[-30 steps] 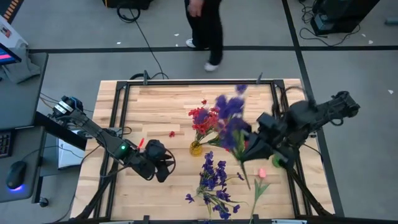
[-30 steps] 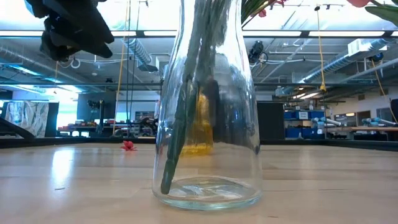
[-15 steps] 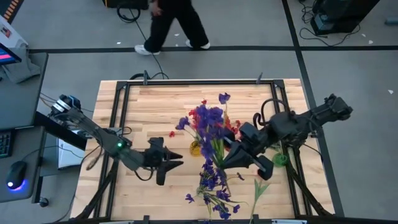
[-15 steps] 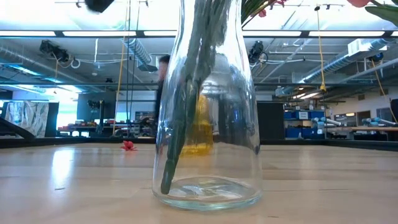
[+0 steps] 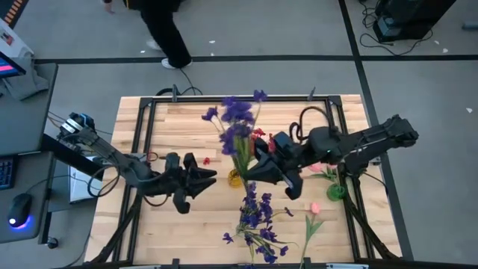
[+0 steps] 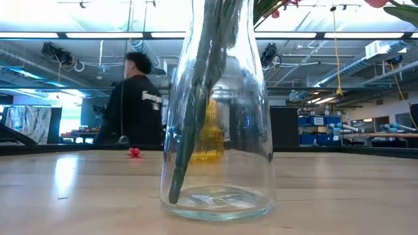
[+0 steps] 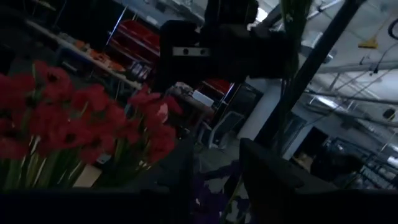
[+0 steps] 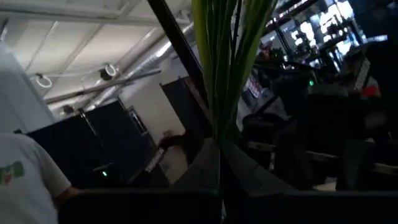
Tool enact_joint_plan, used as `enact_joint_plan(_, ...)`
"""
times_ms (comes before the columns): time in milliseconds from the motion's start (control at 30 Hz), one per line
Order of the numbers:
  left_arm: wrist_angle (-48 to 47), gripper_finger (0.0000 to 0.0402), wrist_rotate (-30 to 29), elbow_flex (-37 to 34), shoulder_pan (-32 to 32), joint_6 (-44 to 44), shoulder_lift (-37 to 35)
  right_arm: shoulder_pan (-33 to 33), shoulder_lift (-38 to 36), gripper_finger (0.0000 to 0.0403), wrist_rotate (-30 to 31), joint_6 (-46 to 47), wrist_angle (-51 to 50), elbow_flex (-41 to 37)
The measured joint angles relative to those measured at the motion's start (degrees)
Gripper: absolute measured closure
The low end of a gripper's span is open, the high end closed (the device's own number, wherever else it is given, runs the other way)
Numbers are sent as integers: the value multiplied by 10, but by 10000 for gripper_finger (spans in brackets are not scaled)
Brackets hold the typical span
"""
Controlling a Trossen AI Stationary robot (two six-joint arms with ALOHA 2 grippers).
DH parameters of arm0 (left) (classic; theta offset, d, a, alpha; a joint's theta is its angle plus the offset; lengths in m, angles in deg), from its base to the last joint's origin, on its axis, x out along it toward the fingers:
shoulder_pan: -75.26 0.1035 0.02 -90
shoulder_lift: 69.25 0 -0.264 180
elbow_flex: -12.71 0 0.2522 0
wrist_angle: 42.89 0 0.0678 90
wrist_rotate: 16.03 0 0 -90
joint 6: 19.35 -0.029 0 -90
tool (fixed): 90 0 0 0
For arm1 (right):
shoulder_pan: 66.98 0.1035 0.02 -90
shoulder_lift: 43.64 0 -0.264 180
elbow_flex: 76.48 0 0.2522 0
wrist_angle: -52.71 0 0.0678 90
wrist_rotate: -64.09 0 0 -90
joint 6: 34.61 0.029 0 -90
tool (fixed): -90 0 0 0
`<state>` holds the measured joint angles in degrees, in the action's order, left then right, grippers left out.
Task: Sort flowers into vase by color
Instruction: Put the purple flower into the transparent vase
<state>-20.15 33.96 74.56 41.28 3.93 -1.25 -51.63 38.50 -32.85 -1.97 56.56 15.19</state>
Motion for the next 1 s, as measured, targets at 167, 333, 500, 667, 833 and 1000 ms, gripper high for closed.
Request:
enact_joint_plan(167,-4,266,2,0,8,74,1,-12,33,396,-2,8,35,0)
enact_joint_plan(333,1,266,27,0,10,81,2,-31,45,396,-16,9,45,0)
enact_joint_plan(500,-10,266,68,17,10,69,2,-51,33,396,-4,10,49,0)
enact_joint_plan(667,-51,266,62,44,10,3,3,-68,41,396,3,18,41,0)
enact_joint_plan(833,-93,266,53,56,25,-1,2,-73,50,396,3,21,40,0)
enact_joint_plan(1000,-120,266,52,56,41,25,2,-73,49,396,18,10,37,0)
